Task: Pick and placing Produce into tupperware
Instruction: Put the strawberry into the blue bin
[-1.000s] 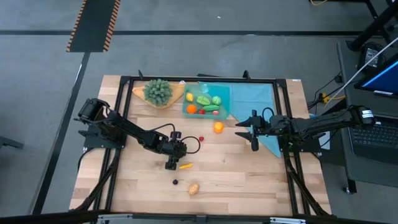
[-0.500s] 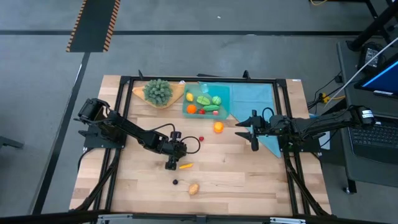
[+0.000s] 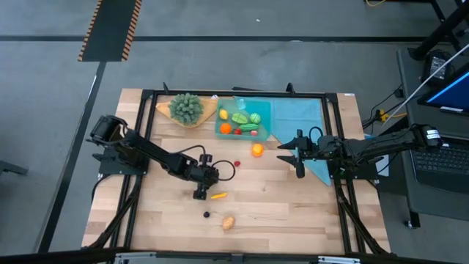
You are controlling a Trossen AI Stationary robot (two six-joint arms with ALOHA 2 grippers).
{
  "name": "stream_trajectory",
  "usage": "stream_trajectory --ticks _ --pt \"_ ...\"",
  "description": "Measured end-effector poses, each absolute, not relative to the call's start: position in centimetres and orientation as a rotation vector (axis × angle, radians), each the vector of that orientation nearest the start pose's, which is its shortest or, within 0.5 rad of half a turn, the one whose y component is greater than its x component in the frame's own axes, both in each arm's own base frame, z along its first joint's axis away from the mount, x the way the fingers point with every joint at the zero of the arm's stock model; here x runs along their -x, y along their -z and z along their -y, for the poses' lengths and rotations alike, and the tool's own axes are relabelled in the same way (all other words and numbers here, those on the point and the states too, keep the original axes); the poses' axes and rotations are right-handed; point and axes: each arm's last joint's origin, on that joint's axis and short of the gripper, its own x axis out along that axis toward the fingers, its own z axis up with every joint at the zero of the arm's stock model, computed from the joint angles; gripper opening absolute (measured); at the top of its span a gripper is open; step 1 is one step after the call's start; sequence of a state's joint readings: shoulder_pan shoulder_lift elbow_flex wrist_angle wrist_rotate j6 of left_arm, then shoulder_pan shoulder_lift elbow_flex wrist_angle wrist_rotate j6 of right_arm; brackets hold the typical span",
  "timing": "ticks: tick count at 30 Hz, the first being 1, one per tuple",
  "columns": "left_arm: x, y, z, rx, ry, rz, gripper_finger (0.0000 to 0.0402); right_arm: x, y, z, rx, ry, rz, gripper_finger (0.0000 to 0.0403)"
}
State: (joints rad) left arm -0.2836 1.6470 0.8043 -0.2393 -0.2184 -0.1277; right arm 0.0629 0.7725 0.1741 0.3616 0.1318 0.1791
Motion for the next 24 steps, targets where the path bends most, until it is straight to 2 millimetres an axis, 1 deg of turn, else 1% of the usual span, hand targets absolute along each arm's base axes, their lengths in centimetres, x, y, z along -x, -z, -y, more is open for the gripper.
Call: stream_trajectory --ticks 4,8,14,19,24 --pt "-27.8 -15.0 7.5 -0.151 -0.008 -1.039 0.0119 -16.1 -17.7 -0.6 -0.155 0.089 -0.229 0.0202" --pt "-27.1 -16.8 7.0 -0.137 -0.014 -1.009 0.0110 -16.1 -17.7 -0.6 -0.155 0.089 -0.230 0.0202" --pt "-25.4 -20.1 5.0 -0.102 -0.059 -0.966 0.0119 -16.1 -17.7 -0.6 -0.155 0.089 -0.230 0.0202" --pt "-23.6 -22.9 3.3 -0.082 -0.095 -0.897 0.0107 -16.1 -17.6 -0.6 -0.155 0.089 -0.235 0.0202" --pt "-21.9 -25.3 2.3 -0.087 -0.107 -0.805 0.0109 -16.1 -17.6 -0.6 -0.155 0.090 -0.241 0.0202"
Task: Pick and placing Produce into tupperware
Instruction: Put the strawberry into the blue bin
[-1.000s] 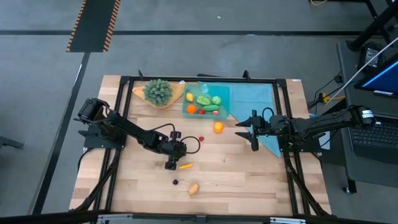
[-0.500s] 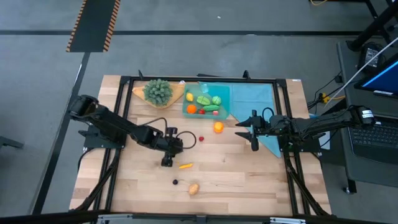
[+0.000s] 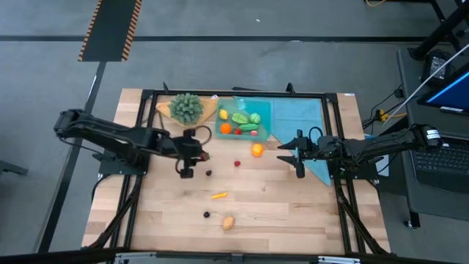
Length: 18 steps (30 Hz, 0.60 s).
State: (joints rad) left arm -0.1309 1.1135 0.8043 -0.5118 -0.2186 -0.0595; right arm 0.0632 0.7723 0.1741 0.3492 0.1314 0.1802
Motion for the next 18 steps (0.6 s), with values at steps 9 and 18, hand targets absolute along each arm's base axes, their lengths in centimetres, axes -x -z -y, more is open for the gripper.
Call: stream_trajectory --ticks 9,18 --pt "-19.0 -26.3 0.8 -0.083 -0.146 -0.706 0.0105 -16.0 -17.5 -0.6 -0.154 0.091 -0.247 0.0202" --pt "-16.3 -25.4 -0.2 -0.064 -0.190 -0.563 0.0113 -16.0 -17.5 -0.6 -0.157 0.091 -0.247 0.0202"
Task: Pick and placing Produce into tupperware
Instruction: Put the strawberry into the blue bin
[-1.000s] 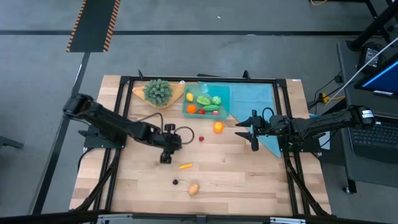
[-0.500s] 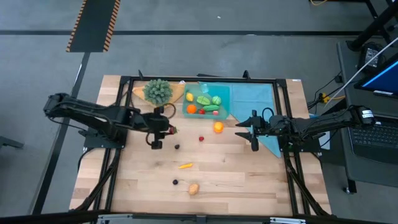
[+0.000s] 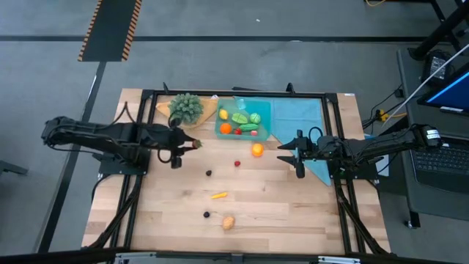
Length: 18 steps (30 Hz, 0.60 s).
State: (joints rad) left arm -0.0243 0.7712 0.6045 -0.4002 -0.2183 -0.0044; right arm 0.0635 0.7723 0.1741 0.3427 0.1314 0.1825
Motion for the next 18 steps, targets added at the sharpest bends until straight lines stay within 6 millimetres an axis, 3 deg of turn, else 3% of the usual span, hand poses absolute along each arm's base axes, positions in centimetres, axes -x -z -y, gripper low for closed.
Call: stream_trajectory --ticks 8,18 --pt "-14.8 -23.1 -0.3 -0.061 -0.181 -0.372 0.0104 -16.0 -17.5 -0.6 -0.156 0.091 -0.247 0.0202" --pt "-14.2 -20.6 -0.1 -0.045 -0.127 -0.178 0.0105 -16.0 -17.5 -0.6 -0.156 0.091 -0.246 0.0202"
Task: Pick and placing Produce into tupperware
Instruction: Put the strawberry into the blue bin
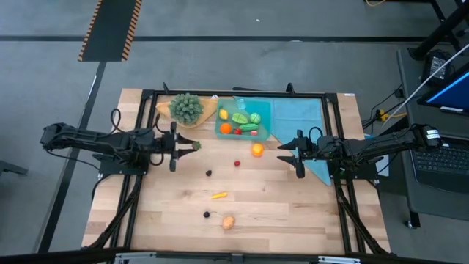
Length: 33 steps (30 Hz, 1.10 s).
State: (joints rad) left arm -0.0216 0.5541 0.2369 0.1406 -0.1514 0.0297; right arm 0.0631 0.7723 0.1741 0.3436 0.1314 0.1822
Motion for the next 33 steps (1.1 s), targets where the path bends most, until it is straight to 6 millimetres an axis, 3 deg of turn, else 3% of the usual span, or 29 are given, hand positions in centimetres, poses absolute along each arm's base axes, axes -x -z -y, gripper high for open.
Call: stream_trajectory --ticks 15,33 --pt "-14.2 -20.2 -0.2 -0.033 -0.126 -0.161 0.0104 -16.0 -17.5 -0.6 -0.155 0.091 -0.246 0.0202" --pt "-13.8 -20.2 -3.2 -0.005 -0.347 -0.162 0.0116 -16.0 -17.5 -0.6 -0.154 0.091 -0.246 0.0202"
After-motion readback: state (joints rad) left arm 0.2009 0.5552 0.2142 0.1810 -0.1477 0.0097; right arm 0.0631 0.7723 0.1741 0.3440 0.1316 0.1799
